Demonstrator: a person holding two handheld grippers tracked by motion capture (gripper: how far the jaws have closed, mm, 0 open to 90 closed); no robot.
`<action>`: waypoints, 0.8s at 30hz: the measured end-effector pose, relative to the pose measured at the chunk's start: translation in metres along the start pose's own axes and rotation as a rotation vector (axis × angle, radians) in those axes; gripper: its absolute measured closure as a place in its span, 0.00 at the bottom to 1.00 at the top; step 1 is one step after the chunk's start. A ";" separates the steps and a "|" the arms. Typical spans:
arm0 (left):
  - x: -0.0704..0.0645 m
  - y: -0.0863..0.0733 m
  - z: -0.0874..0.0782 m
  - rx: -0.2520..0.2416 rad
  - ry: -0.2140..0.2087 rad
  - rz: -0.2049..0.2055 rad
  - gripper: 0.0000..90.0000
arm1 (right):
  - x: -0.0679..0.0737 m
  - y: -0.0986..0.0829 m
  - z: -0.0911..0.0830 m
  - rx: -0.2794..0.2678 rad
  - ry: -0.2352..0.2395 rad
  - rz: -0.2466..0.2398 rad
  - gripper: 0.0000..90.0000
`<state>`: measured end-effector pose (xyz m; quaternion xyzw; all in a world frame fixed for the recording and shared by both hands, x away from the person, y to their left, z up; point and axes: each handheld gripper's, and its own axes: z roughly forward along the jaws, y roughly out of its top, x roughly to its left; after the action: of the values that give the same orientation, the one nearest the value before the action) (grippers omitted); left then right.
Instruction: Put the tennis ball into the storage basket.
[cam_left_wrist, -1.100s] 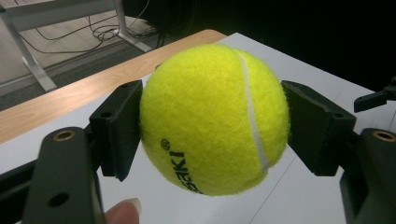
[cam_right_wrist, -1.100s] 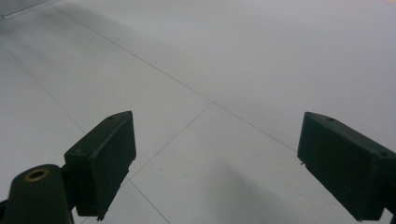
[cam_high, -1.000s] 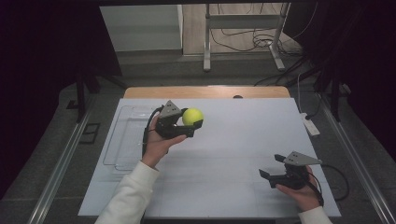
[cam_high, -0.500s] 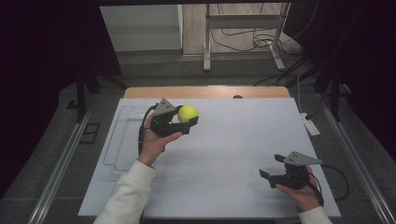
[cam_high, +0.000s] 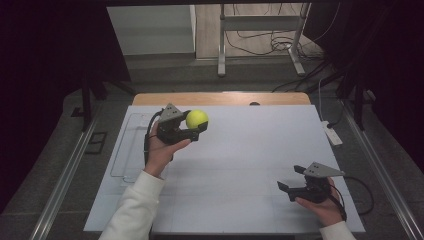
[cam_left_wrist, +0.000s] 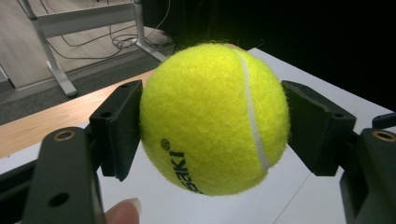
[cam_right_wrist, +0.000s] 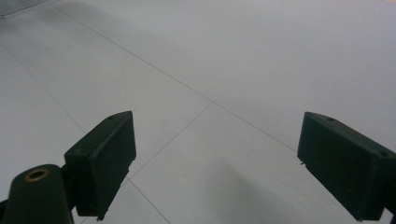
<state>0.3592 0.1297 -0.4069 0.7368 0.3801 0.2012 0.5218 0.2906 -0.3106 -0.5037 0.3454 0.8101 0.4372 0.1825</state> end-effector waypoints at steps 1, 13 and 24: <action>0.001 0.000 -0.001 -0.002 0.006 -0.001 0.30 | 0.000 0.000 0.000 0.002 -0.001 -0.001 0.13; 0.017 0.001 -0.012 -0.026 0.050 -0.033 0.30 | 0.000 0.000 0.000 0.003 -0.003 -0.001 0.13; 0.030 -0.001 -0.019 -0.037 0.094 -0.056 0.30 | 0.000 0.000 0.000 0.003 -0.003 -0.002 0.13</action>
<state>0.3645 0.1644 -0.4034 0.7058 0.4208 0.2279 0.5224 0.2906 -0.3105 -0.5038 0.3458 0.8107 0.4353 0.1835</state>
